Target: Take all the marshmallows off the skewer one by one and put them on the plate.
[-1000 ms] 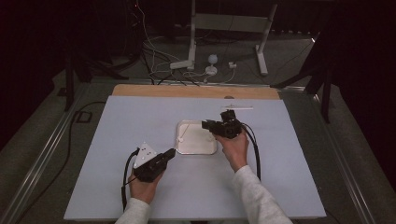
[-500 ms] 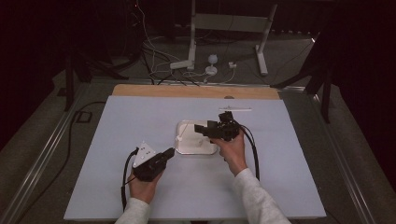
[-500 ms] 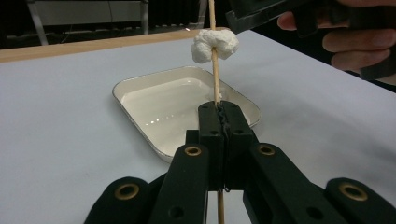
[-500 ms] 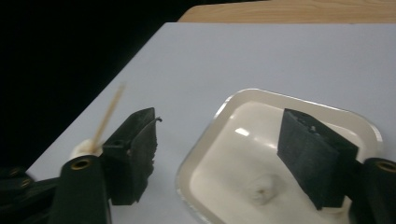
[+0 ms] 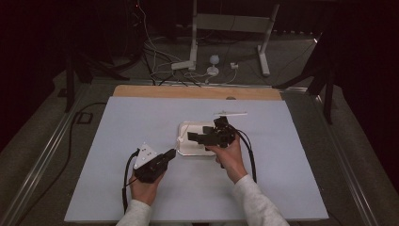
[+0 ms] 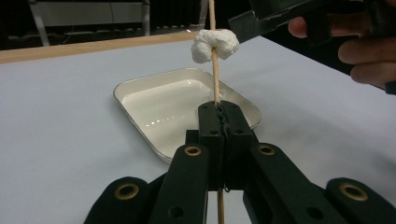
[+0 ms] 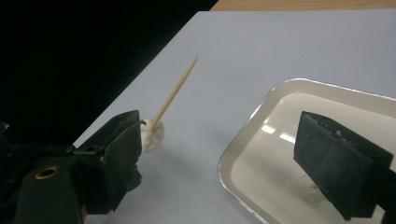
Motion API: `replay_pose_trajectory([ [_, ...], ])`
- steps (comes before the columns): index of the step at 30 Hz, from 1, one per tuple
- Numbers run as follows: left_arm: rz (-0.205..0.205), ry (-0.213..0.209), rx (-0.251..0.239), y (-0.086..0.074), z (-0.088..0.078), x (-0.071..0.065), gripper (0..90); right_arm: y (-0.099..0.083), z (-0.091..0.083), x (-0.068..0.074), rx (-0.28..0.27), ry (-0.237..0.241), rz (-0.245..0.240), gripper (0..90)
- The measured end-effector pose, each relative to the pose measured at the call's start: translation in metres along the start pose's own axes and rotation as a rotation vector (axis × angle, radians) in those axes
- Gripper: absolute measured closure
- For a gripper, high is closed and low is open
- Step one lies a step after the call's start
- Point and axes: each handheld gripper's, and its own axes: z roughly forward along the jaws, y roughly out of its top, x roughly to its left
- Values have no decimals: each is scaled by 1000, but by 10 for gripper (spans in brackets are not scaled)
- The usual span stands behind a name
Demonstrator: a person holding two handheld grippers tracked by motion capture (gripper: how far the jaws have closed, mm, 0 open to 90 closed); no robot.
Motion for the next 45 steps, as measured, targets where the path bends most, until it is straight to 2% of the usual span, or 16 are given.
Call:
replay_pose_trajectory([
  [10, 6, -6, -6, 1, 0, -1, 900, -6, 10, 9, 12, 55, 14, 146],
  [25, 7, -11, -11, 2, 0, -2, 900, -10, 20, 17, 30, 105, 22, 183],
  [26, 6, -11, -12, 2, 0, -2, 900, -10, 20, 17, 23, 110, 24, 221],
  [27, 6, -11, -12, 2, 0, -2, 900, -10, 20, 17, 23, 110, 24, 221],
  [28, 6, -11, -12, 2, 0, -2, 900, -10, 20, 18, 23, 121, 23, 268],
  [29, 7, -10, -12, 2, 0, -3, 900, -10, 20, 18, 23, 121, 23, 268],
  [30, 7, -10, -12, 2, 0, -3, 900, -11, 21, 18, 30, 125, 23, 345],
  [31, 9, -10, -15, 2, 1, -3, 900, -11, 22, 19, 37, 130, 22, 378],
  [32, 9, -11, -15, 2, 1, -3, 900, -11, 22, 19, 37, 130, 22, 378],
  [33, 10, -12, -15, 2, 1, -4, 900, -12, 24, 19, 42, 132, 23, 470],
  [34, 10, -12, -16, 2, 1, -4, 900, -12, 24, 19, 42, 132, 23, 470],
  [37, 9, -13, -18, 2, 1, -4, 900, -14, 26, 18, 46, 175, 61, 642],
  [40, 9, -16, -23, 2, 1, -4, 900, -14, 27, 18, 57, 189, 78, 658],
  [45, 12, -20, -19, 2, 1, -5, 900, -17, 30, 17, 49, 221, 106, 732],
])
